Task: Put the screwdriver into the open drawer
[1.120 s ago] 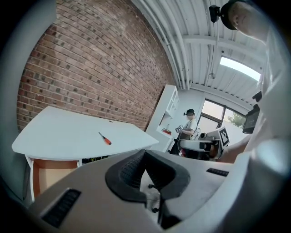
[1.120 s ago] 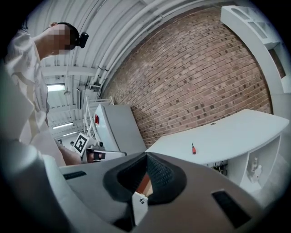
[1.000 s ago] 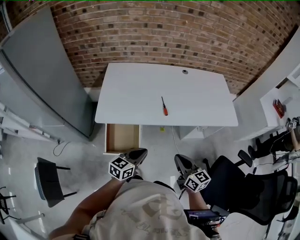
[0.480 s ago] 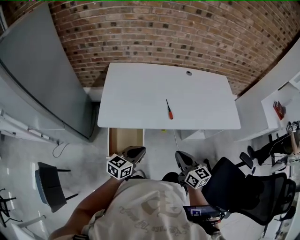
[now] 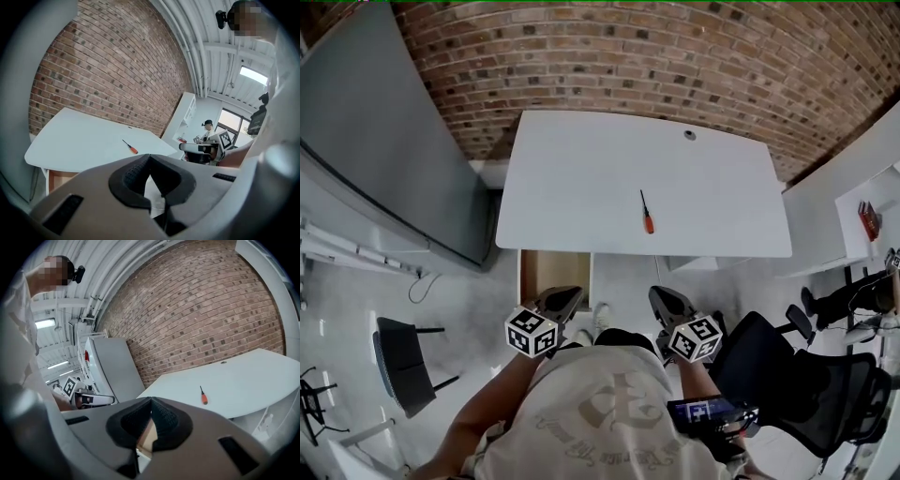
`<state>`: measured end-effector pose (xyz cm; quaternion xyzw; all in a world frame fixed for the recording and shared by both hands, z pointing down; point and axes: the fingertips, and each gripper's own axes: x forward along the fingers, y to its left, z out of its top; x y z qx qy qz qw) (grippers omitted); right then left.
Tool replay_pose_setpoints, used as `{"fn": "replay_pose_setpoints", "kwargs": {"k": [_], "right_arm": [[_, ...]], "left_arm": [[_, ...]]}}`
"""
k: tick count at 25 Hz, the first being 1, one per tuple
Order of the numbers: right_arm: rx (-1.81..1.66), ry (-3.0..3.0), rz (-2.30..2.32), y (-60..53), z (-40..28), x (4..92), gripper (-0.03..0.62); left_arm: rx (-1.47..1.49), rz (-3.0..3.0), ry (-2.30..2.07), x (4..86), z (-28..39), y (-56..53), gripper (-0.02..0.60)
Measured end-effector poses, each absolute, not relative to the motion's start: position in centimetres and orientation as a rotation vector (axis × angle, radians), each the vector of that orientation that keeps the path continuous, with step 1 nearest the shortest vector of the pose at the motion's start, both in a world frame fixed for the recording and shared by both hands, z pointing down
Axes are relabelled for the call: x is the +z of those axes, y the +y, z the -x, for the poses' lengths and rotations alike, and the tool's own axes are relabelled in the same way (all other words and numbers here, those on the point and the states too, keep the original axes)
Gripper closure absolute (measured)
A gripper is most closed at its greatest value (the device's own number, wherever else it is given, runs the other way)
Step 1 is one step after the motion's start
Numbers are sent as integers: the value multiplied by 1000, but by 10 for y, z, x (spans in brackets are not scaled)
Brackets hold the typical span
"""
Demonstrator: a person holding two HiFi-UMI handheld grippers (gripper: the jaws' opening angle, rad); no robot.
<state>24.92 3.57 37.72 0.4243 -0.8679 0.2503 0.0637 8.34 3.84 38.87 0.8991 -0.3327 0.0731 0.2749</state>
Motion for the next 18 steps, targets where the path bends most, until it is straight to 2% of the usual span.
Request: {"fn": "replay_pose_setpoints", "kwargs": {"k": [7,18], "right_arm": [[772,-2646,-1190,-15,-230,391,572],[780,-2530,-1267,-91,-259,409,572]], "left_arm": [[236,-2370,-958,394,-66,10,561],[220,-2356,-1014,389,-75,-45,561]]}}
